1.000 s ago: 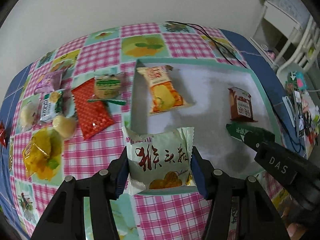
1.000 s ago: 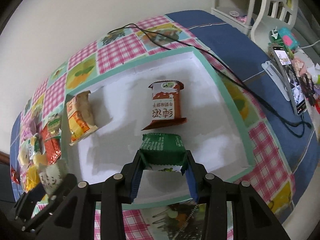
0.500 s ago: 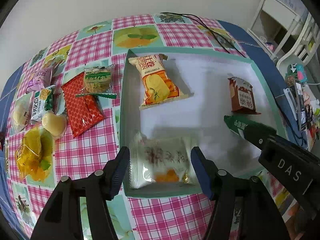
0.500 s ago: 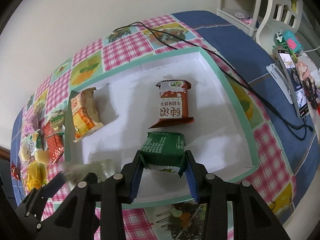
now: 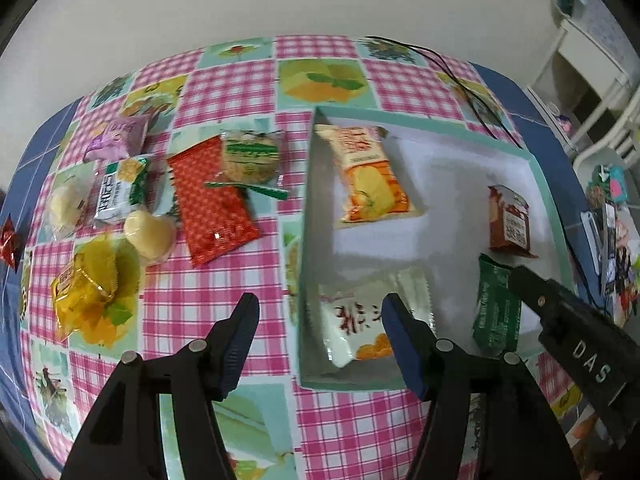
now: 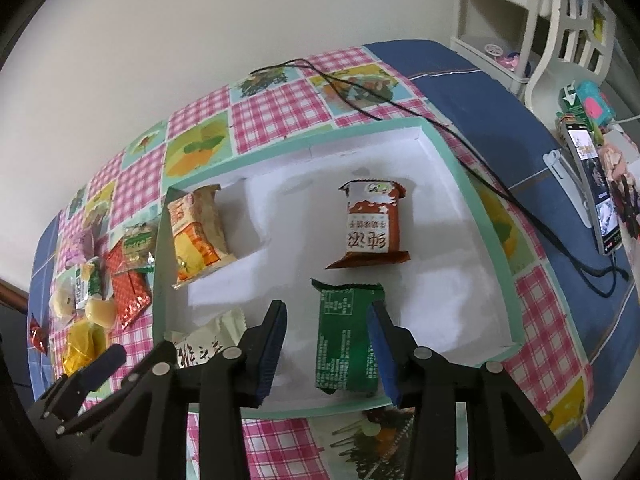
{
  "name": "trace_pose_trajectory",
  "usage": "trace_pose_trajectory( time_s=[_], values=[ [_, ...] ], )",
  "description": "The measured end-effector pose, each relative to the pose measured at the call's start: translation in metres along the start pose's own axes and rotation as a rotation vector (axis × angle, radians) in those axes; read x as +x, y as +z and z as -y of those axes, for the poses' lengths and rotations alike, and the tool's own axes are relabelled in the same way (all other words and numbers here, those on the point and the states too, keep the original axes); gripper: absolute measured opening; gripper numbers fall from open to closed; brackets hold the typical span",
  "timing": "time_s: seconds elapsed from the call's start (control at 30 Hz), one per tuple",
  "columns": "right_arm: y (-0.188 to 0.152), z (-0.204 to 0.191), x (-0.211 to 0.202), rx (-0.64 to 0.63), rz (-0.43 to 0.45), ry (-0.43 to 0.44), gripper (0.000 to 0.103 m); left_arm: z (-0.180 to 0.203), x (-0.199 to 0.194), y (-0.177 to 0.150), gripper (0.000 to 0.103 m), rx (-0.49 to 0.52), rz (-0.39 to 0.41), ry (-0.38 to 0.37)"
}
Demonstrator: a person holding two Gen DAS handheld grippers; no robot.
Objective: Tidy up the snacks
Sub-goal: 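Carry both packs into the white tray and open both tools to release them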
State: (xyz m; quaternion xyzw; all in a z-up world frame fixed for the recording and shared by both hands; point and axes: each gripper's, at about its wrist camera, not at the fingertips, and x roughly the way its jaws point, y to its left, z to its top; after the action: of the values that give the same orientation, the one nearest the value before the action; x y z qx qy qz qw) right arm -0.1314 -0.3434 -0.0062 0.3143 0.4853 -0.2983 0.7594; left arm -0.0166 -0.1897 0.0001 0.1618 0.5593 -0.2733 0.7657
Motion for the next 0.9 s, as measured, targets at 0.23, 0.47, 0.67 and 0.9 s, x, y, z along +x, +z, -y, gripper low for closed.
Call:
trace_pose_trajectory(
  time_s=[0.23, 0.47, 0.67, 0.9],
  values=[
    [-0.005, -0.009, 0.012, -0.049, -0.043, -0.029, 0.050, -0.019, 0.001, 0.002, 0.065, -0.064, -0.009, 0.024],
    [-0.006, -0.016, 0.014, -0.077, -0.052, -0.035, 0.051, -0.035, 0.000, 0.003, 0.065, -0.112, -0.012, 0.029],
    [-0.006, -0.020, 0.015, -0.098, -0.052, -0.051, 0.063, -0.038, 0.003, 0.003, 0.067, -0.123, -0.019, 0.042],
    [-0.006, -0.021, 0.017, -0.119, -0.053, -0.049, 0.096, -0.045, 0.005, 0.001, 0.093, -0.136, 0.001, 0.092]
  ],
)
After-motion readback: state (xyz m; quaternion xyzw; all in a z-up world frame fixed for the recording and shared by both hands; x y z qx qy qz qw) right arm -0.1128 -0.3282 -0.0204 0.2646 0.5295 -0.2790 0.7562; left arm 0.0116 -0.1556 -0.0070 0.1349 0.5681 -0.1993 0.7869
